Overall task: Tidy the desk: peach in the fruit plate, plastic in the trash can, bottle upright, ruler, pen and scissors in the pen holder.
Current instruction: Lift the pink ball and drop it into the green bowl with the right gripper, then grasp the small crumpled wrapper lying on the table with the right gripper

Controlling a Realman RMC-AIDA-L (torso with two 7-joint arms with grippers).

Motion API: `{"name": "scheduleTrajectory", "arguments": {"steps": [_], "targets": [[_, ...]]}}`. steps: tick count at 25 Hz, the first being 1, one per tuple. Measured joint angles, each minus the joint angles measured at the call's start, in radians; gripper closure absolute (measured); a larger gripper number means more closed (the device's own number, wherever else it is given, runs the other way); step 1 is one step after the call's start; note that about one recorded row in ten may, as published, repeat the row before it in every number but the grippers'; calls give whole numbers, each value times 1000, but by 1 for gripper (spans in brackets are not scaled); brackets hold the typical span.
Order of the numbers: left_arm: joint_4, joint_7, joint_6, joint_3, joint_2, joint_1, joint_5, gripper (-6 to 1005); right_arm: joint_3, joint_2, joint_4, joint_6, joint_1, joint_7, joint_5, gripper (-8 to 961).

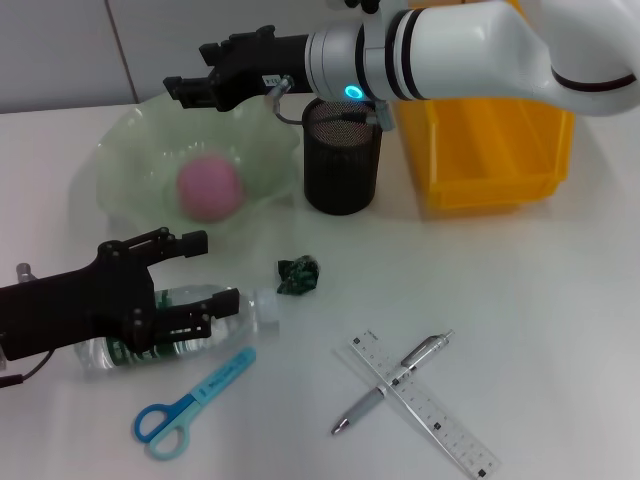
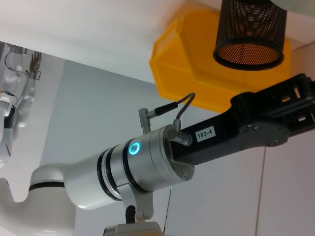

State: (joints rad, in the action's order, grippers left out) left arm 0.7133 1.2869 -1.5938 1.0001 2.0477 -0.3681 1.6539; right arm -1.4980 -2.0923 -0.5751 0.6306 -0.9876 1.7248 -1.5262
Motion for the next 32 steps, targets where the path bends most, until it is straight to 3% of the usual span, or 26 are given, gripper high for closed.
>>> {"name": "scheduleTrajectory", "arguments": {"steps": [4, 11, 16, 23, 26, 29, 32], "targets": [[0, -1, -10, -13, -1, 1, 4, 138, 3, 0, -2, -2, 0, 0, 0, 321], [1, -1, -15, -12, -2, 2, 3, 138, 4, 0, -3, -3, 5, -2, 40, 320], [5, -2, -18, -12, -2, -3, 2, 139, 58, 8, -95, 66, 103, -47, 144, 320], [10, -2, -23, -12, -1, -17, 1, 138, 250, 23, -300, 466, 361, -59, 163, 320], [11, 1, -26, -12, -1, -25, 0, 138, 335, 55, -310, 659, 444, -59, 156, 320], [7, 5, -26, -12, -2, -38, 5, 139, 390, 101, -279, 823, 497, -57, 97, 320], [4, 6, -20, -8, 0, -43, 5, 139, 496, 117, -266, 949, 537, -68, -77, 320]]}}
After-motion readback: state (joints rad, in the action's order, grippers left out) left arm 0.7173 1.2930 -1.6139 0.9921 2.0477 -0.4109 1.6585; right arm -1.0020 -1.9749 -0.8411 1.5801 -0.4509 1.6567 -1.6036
